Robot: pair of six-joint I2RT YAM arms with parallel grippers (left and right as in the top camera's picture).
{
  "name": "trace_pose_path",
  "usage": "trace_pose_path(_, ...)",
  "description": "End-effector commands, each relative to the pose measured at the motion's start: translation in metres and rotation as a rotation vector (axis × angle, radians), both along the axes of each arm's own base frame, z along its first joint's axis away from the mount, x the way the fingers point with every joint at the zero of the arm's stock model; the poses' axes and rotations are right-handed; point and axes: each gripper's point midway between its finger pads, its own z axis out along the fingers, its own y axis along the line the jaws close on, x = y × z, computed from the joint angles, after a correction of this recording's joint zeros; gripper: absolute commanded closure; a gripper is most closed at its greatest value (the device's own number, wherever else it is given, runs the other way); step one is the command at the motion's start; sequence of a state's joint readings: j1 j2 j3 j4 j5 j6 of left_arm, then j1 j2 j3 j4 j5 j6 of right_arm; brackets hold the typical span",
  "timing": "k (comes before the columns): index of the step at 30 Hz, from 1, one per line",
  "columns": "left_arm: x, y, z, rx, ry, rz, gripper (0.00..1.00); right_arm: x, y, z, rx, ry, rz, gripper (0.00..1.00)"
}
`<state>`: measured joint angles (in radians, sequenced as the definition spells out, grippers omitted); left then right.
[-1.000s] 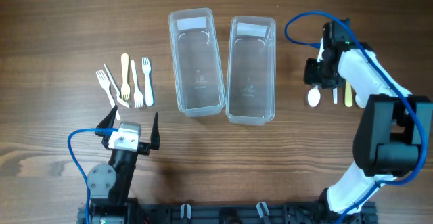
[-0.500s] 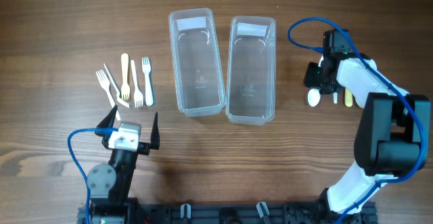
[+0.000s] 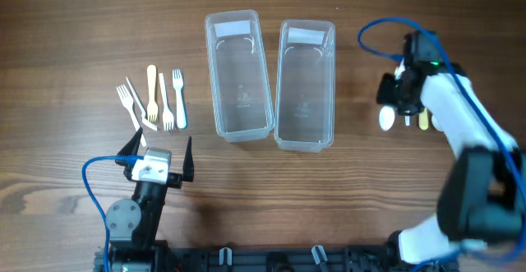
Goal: Pack container
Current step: 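Carry the white spoon into the right container and release it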
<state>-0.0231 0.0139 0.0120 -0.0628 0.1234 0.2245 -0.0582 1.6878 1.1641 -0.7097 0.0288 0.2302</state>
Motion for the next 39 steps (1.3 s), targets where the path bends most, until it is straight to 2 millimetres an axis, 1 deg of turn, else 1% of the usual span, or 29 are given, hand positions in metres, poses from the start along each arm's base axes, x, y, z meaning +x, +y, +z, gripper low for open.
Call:
trace_pose_path(1, 0.000, 0.002, -0.002, 0.015, 0.000, 0.011, 0.00, 0.011, 0.036, 0.098, 0.098, -0.277, 0.117, 0.96)
trace_pose_path(3, 0.000, 0.002, -0.002, 0.015, 0.000, 0.011, 0.00, 0.003, 0.062, 0.135, 0.148, -0.382, 0.192, 0.96)
trace_pose_path(5, 0.000, 0.003, -0.002, 0.015, 0.000, 0.011, 0.00, -0.006, 0.091, 0.164, 0.175, -0.462, 0.277, 0.96)
trace_pose_path(6, 0.000, 0.002, -0.002, 0.015, 0.000, 0.011, 0.00, -0.010, 0.105, 0.170, 0.183, -0.481, 0.317, 0.96)
trace_pose_path(8, 0.000, 0.003, -0.002, 0.015, 0.000, 0.011, 0.00, -0.014, 0.125, 0.171, 0.197, -0.485, 0.371, 0.96)
trace_pose_path(10, 0.000, 0.003, -0.002, 0.015, 0.000, 0.011, 0.00, -0.014, 0.146, 0.158, 0.216, -0.454, 0.412, 0.96)
trace_pose_path(12, 0.000, 0.003, -0.002, 0.015, 0.000, 0.011, 0.00, -0.012, 0.161, 0.138, 0.247, -0.407, 0.407, 0.96)
trace_pose_path(16, 0.000, 0.002, -0.002, 0.015, 0.000, 0.011, 0.01, 0.006, 0.186, 0.076, 0.255, -0.278, 0.422, 0.96)
trace_pose_path(17, 0.000, 0.002, -0.002, 0.015, 0.000, 0.011, 0.00, 0.007, 0.188, 0.067, 0.254, -0.261, 0.426, 0.96)
trace_pose_path(19, 0.000, 0.002, -0.002, 0.015, 0.000, 0.011, 0.00, 0.012, 0.197, 0.039, 0.258, -0.208, 0.436, 0.96)
trace_pose_path(22, 0.000, 0.003, -0.002, 0.015, 0.000, 0.011, 0.00, 0.013, 0.207, 0.025, 0.298, -0.181, 0.456, 0.95)
trace_pose_path(24, 0.000, 0.003, -0.002, 0.015, 0.000, 0.011, 0.00, 0.014, 0.208, 0.022, 0.302, -0.176, 0.454, 0.91)
trace_pose_path(25, 0.000, 0.003, -0.002, 0.015, 0.000, 0.011, 0.00, 0.014, 0.208, 0.022, 0.302, -0.176, 0.455, 0.75)
trace_pose_path(26, 0.000, 0.002, -0.002, 0.015, 0.000, 0.011, 0.00, 0.014, 0.208, 0.022, 0.300, -0.177, 0.459, 0.50)
trace_pose_path(27, 0.000, 0.002, -0.002, 0.015, 0.000, 0.011, 0.00, 0.014, 0.208, 0.022, 0.299, -0.178, 0.463, 0.46)
trace_pose_path(28, 0.000, 0.002, -0.002, 0.015, 0.000, 0.011, 0.00, 0.014, 0.209, 0.026, 0.303, -0.186, 0.472, 0.44)
trace_pose_path(29, 0.000, 0.003, -0.002, 0.015, 0.000, 0.011, 0.00, 0.015, 0.211, 0.033, 0.311, -0.201, 0.494, 0.43)
trace_pose_path(30, 0.000, 0.002, -0.002, 0.015, 0.000, 0.011, 0.00, 0.017, 0.213, 0.048, 0.317, -0.230, 0.506, 0.42)
trace_pose_path(31, 0.000, 0.002, -0.002, 0.015, 0.000, 0.011, 0.00, 0.020, 0.211, 0.068, 0.313, -0.271, 0.517, 0.42)
trace_pose_path(32, 0.000, 0.003, -0.002, 0.015, 0.000, 0.011, 0.00, 0.021, 0.209, 0.082, 0.304, -0.299, 0.518, 0.41)
trace_pose_path(33, 0.000, 0.002, -0.002, 0.015, 0.000, 0.011, 0.00, 0.022, 0.198, 0.106, 0.271, -0.343, 0.494, 0.42)
trace_pose_path(34, 0.000, 0.003, -0.002, 0.015, 0.000, 0.011, 0.00, 0.023, 0.181, 0.126, 0.219, -0.377, 0.453, 0.42)
trace_pose_path(35, 0.000, 0.003, -0.002, 0.015, 0.000, 0.011, 0.00, 0.022, 0.155, 0.148, 0.136, -0.414, 0.385, 0.43)
trace_pose_path(36, 0.000, 0.002, -0.002, 0.015, 0.000, 0.011, 0.00, 0.019, 0.127, 0.164, 0.042, -0.446, 0.310, 0.40)
trace_pose_path(37, 0.000, 0.003, -0.002, 0.015, 0.000, 0.011, 0.00, 0.012, 0.095, 0.178, -0.065, -0.467, 0.224, 0.38)
trace_pose_path(39, 0.000, 0.003, -0.002, 0.015, 0.000, 0.011, 0.00, -0.008, 0.049, 0.192, -0.222, -0.456, 0.101, 0.37)
